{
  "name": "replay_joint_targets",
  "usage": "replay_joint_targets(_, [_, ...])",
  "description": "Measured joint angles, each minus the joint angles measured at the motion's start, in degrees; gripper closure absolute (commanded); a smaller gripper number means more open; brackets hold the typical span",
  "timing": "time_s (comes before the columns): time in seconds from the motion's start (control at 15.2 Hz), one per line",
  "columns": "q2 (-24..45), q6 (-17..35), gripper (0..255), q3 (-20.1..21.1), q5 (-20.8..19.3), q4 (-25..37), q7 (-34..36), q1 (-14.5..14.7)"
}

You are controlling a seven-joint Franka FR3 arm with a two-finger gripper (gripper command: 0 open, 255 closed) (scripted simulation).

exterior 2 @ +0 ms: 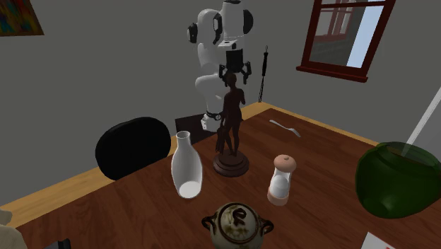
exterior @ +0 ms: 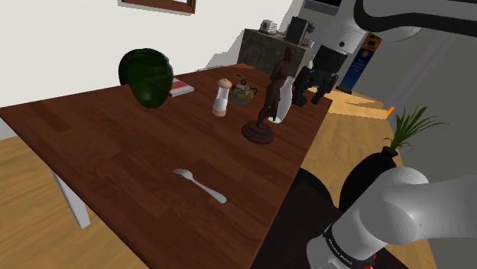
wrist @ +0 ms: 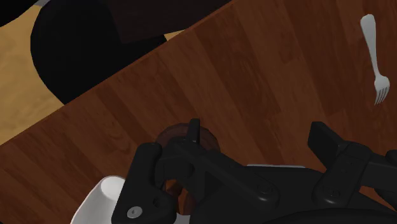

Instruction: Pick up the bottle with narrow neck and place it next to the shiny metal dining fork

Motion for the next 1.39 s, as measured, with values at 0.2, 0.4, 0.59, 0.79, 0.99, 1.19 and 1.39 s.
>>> replay_joint_targets(0.2, [2.0,0.9,0,-1.2,-0.8,1.1,-1.4,-0.3])
replay_joint_targets(0.4, [6.2,2.7,0,-3.8,-2.3,3.4,-4.7,-0.9])
replay_joint_targets(0.59, [11.8,5.3,0,-6.6,-3.4,6.6,-8.3,-1.3])
replay_joint_targets(0.79, [17.0,6.2,0,-9.1,-4.0,10.9,-11.8,-1.6])
replay_joint_targets(0.99, [22.5,7.5,0,-11.9,-4.1,15.3,-15.6,-1.9])
replay_joint_targets(1.19, [28.7,8.4,0,-14.2,-3.3,20.8,-19.3,-2.0])
replay_joint_targets(1.39, [35.3,8.8,0,-16.5,-1.9,26.6,-23.3,-2.5])
